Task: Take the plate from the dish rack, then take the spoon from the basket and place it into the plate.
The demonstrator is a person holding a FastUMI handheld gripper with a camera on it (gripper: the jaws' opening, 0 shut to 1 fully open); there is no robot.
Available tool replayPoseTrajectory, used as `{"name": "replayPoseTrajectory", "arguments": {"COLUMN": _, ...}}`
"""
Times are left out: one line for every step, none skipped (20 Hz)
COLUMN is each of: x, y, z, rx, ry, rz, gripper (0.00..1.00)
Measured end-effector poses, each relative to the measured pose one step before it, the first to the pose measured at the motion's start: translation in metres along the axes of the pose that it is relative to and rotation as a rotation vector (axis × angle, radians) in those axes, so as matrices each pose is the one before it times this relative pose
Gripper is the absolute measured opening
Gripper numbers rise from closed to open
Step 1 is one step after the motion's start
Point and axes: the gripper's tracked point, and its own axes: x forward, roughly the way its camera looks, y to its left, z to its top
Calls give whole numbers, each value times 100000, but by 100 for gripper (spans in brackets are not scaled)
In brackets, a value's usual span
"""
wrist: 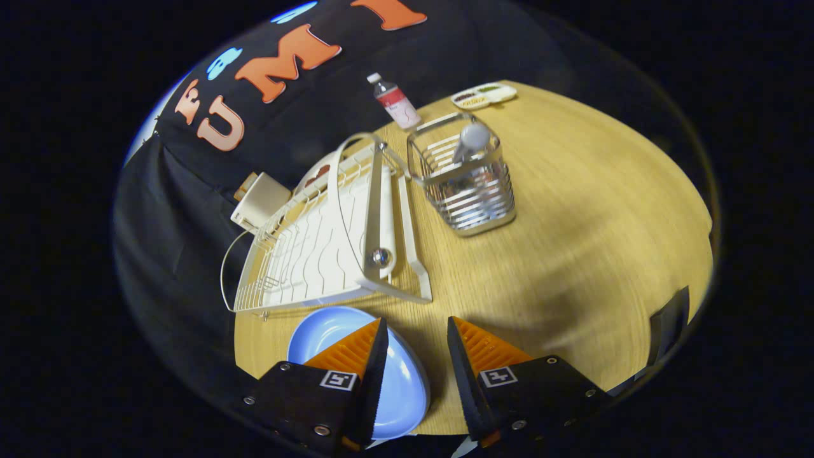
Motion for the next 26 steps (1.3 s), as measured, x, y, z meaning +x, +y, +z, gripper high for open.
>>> {"name": "replayPoseTrajectory", "arguments": {"x": -512, "y": -614, "z": 1543, "rx": -3691, "ry": -6492, "rz": -1074, "gripper": 59}}
{"name": "replayPoseTrajectory", "arguments": {"x": -474, "y": -1039, "z": 1255, "rx": -4769, "ry": -5548, "rz": -2721, "gripper": 61}}
{"name": "replayPoseTrajectory", "arguments": {"x": -292, "y": -912, "z": 1024, "rx": -4711, "ry": -4344, "rz": -2412, "gripper": 67}}
{"name": "replayPoseTrajectory", "arguments": {"x": -126, "y": -418, "z": 518, "rx": -4062, "ry": -2635, "rz": -1047, "gripper": 69}}
{"name": "replayPoseTrajectory", "arguments": {"x": -176, "y": -196, "z": 722, "rx": -3278, "ry": -3119, "rz": -159, "gripper": 71}}
{"name": "replayPoseTrajectory", "arguments": {"x": -123, "y": -293, "z": 1042, "rx": -3591, "ry": -4209, "rz": -572, "gripper": 72}}
{"name": "replayPoseTrajectory", "arguments": {"x": -30, "y": -199, "z": 1253, "rx": -3458, "ry": -5196, "rz": -471, "gripper": 73}}
{"name": "replayPoseTrajectory", "arguments": {"x": 130, "y": -187, "z": 784, "rx": -3086, "ry": -3463, "rz": -1097, "gripper": 72}}
{"name": "replayPoseTrajectory", "arguments": {"x": 99, "y": -51, "z": 105, "rx": -2622, "ry": -759, "rz": -355, "gripper": 72}}
{"name": "replayPoseTrajectory", "arguments": {"x": 246, "y": 89, "z": 359, "rx": -1766, "ry": -1900, "rz": 54, "gripper": 72}}
{"name": "replayPoseTrajectory", "arguments": {"x": 319, "y": -118, "z": 535, "rx": -1617, "ry": -2626, "rz": -349, "gripper": 72}}
{"name": "replayPoseTrajectory", "arguments": {"x": 379, "y": -85, "z": 599, "rx": -1063, "ry": -3096, "rz": 69, "gripper": 72}}
{"name": "replayPoseTrajectory", "arguments": {"x": 416, "y": 69, "z": 448, "rx": -661, "ry": -2594, "rz": 710, "gripper": 72}}
{"name": "replayPoseTrajectory", "arguments": {"x": 414, "y": -109, "z": 48, "rx": -544, "ry": -1689, "rz": 799, "gripper": 72}}
{"name": "replayPoseTrajectory", "arguments": {"x": 534, "y": -214, "z": 4, "rx": -602, "ry": -782, "rz": 372, "gripper": 70}}
{"name": "replayPoseTrajectory", "arguments": {"x": 779, "y": -81, "z": 6, "rx": -225, "ry": -735, "rz": 1270, "gripper": 69}}
{"name": "replayPoseTrajectory", "arguments": {"x": 648, "y": 169, "z": -355, "rx": -480, "ry": 324, "rz": 1358, "gripper": 62}}
{"name": "replayPoseTrajectory", "arguments": {"x": 500, "y": 127, "z": -514, "rx": -832, "ry": 1354, "rz": 1429, "gripper": 57}}
{"name": "replayPoseTrajectory", "arguments": {"x": 458, "y": -11, "z": -247, "rx": -604, "ry": 679, "rz": 884, "gripper": 49}}
{"name": "replayPoseTrajectory", "arguments": {"x": 413, "y": -40, "z": 254, "rx": -440, "ry": -501, "rz": 609, "gripper": 44}}
{"name": "replayPoseTrajectory", "arguments": {"x": 328, "y": -16, "z": 296, "rx": 317, "ry": -711, "rz": 532, "gripper": 36}}
{"name": "replayPoseTrajectory", "arguments": {"x": 320, "y": 17, "z": 49, "rx": 755, "ry": 68, "rz": 280, "gripper": 32}}
{"name": "replayPoseTrajectory", "arguments": {"x": 139, "y": -101, "z": 24, "rx": 564, "ry": 878, "rz": -35, "gripper": 21}}
{"name": "replayPoseTrajectory", "arguments": {"x": -48, "y": -18, "z": -15, "rx": -12, "ry": 1149, "rz": -44, "gripper": 16}}
{"name": "replayPoseTrajectory", "arguments": {"x": -38, "y": -106, "z": -71, "rx": -134, "ry": 1971, "rz": -160, "gripper": 14}}
{"name": "replayPoseTrajectory", "arguments": {"x": -16, "y": -29, "z": -56, "rx": -285, "ry": 1713, "rz": -472, "gripper": 13}}
